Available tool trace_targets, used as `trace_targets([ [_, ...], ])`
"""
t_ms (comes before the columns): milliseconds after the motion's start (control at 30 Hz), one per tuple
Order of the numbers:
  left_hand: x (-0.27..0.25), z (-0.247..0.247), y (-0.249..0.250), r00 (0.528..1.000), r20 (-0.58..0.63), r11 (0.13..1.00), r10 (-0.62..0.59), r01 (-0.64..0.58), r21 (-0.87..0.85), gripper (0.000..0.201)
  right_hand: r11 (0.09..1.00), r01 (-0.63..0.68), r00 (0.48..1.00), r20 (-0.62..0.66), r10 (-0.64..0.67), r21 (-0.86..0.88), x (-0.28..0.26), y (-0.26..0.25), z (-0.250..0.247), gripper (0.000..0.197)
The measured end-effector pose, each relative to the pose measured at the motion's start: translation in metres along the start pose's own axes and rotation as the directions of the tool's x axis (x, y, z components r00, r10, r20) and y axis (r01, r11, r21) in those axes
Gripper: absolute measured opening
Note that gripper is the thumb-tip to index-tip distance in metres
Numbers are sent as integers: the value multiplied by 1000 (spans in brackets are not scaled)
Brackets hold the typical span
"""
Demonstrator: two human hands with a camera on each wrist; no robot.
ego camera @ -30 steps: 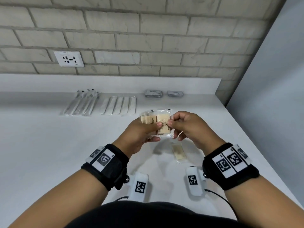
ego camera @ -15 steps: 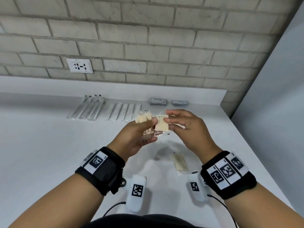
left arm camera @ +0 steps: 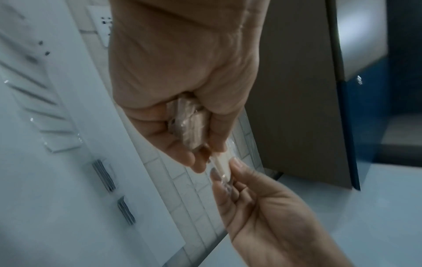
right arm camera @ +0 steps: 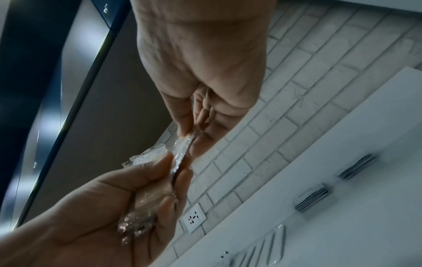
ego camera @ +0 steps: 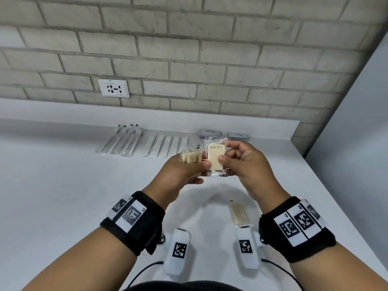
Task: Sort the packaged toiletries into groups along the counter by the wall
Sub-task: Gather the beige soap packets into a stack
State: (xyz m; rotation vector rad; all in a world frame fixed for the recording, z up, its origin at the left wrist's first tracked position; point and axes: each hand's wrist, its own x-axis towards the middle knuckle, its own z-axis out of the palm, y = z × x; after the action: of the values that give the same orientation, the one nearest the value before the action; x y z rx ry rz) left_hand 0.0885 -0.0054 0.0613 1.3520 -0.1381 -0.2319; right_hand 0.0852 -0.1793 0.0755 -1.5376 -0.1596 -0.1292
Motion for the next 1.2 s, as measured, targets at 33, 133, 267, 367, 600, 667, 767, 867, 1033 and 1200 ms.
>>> trace_targets([
  [33, 0, -1, 0, 1000, 7, 999, 4, -5, 32, 18, 1000, -3, 1000, 8, 3, 0, 0, 1, 0, 33],
  [133, 0, -4, 0, 1000, 1, 995, 17, -17, 99, 27, 999, -20, 999, 39, 21, -43, 1, 1, -1, 24],
  [267, -5, -1, -1, 1000, -4, 989, 9, -9, 146, 15, 988, -31, 997, 63, 41, -153, -3, -1, -5, 11],
  [367, -7, 1, -7, 1000, 7, 986, -15, 14, 167, 16, 977, -67, 992, 92, 87, -203, -5, 3, -9, 18],
  [600, -5, 0, -4, 998, 33, 980, -46, 39, 193, 19, 971, -60, 995, 64, 77, -231, 7, -5, -10, 15],
  [667, -5, 2, -7, 998, 40, 983, -55, 47, 175, 22, 977, -67, 998, 6, 70, -203, 8, -2, -10, 13],
  [767, -2, 3, -6, 998, 43, 985, -49, 42, 167, 27, 986, -57, 997, -55, 49, -156, 10, 1, -9, 16],
  [867, 1, 1, -6, 998, 38, 981, -46, 38, 192, 30, 988, -57, 996, -70, 47, -144, 10, 5, -8, 20],
  [1033, 2, 0, -11, 997, 26, 984, -78, 73, 162, 22, 966, -101, 990, 71, 121, -237, 9, 12, -17, 27],
  [1200, 8, -9, -19, 984, -71, 983, -165, 159, -89, 24, 734, -276, 919, 55, 391, -620, 15, 34, -45, 47],
])
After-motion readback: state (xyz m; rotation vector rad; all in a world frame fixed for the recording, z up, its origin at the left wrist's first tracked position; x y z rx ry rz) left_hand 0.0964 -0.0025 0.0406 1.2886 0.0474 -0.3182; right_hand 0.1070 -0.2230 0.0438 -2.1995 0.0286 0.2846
